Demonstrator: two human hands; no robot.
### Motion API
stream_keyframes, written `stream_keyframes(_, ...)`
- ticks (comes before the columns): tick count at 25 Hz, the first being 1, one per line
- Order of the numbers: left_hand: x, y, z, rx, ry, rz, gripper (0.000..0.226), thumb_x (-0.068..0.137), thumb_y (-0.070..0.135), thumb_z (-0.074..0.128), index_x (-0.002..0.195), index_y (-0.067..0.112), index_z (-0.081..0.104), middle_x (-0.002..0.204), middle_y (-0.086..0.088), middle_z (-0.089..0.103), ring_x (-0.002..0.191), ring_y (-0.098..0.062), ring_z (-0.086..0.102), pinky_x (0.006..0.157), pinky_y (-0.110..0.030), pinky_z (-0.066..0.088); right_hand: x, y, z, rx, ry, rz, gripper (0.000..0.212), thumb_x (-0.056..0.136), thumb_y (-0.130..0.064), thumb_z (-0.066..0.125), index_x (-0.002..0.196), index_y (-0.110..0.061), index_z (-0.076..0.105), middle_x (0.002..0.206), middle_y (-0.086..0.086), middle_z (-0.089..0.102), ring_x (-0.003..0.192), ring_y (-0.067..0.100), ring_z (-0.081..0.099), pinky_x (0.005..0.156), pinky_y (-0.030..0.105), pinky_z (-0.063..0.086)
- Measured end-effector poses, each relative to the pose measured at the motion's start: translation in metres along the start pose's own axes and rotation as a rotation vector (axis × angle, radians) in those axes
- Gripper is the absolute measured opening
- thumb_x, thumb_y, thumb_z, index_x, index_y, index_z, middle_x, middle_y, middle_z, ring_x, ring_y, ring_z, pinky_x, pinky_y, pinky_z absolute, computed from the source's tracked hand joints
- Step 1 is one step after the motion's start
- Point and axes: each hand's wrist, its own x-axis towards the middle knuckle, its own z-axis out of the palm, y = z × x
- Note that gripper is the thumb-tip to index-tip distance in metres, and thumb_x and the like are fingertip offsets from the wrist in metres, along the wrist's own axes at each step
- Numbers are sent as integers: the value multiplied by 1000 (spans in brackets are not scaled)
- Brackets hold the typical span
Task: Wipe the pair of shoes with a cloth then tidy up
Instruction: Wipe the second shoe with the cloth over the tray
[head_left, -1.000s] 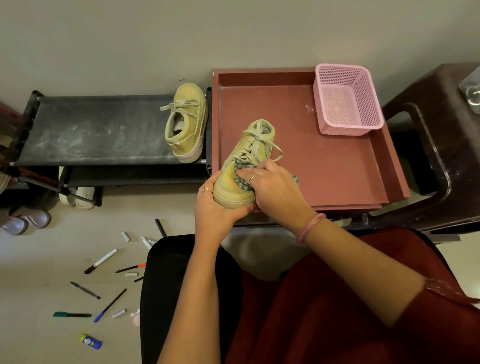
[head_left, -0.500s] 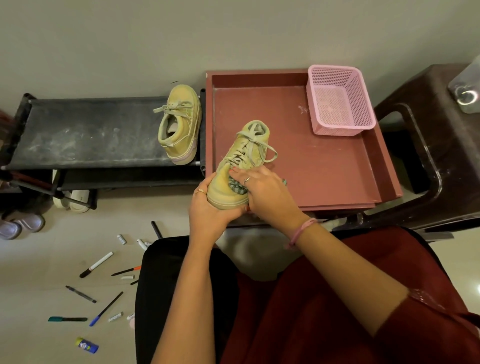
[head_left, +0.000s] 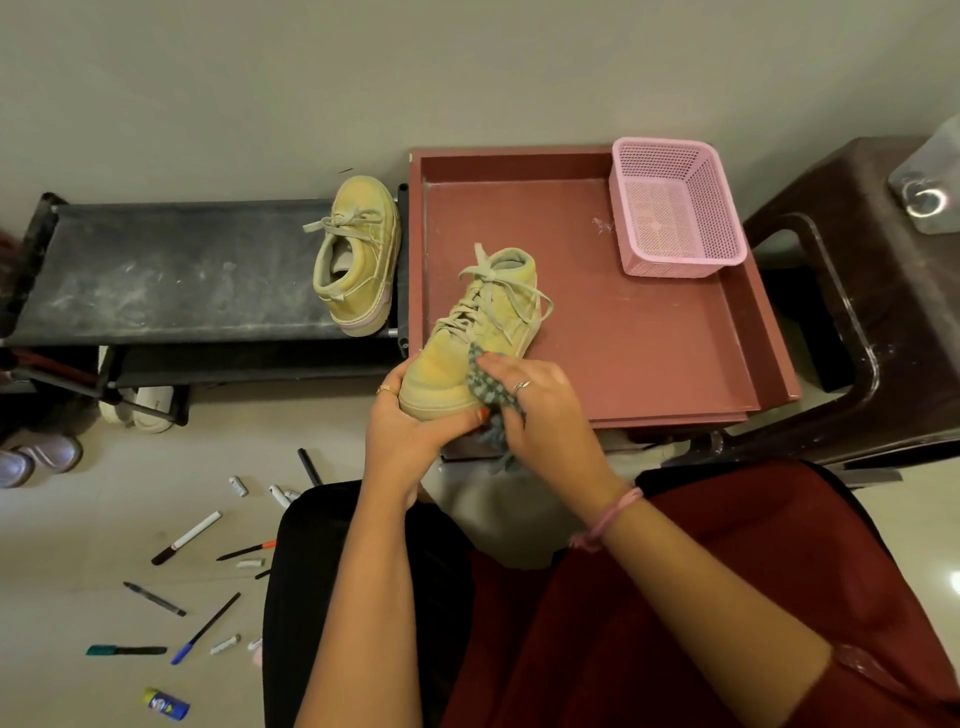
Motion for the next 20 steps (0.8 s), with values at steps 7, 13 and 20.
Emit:
stream_keyframes(7, 0, -1, 0, 13, 13, 2, 80, 56, -2, 89, 125, 16, 54, 109, 0, 70, 99, -12, 68, 84, -31, 57, 42, 15, 10, -172, 5, 15, 49, 78, -3, 32, 112, -8, 67, 108, 9, 67, 91, 34, 59, 81, 44, 52)
stream_keyframes(13, 1, -1, -1, -31, 7, -25, 75, 56, -6, 87, 122, 14, 57, 105, -3, 72, 94, -14, 70, 83, -33, 58, -2, -3, 1, 47, -60, 14, 46, 77, 3, 52, 118, -10, 66, 99, 7, 58, 89, 25, 53, 82, 24, 43)
stream_keyframes(20, 1, -1, 2, 4, 13, -6, 79, 55, -2, 90, 124, 18, 56, 108, 2, 70, 101, -12, 68, 88, -37, 56, 61, 16, 3, -77, -79, 194, 42, 84, 0, 54, 124, -10, 60, 118, 10, 53, 113, 28, 46, 100, 35, 38)
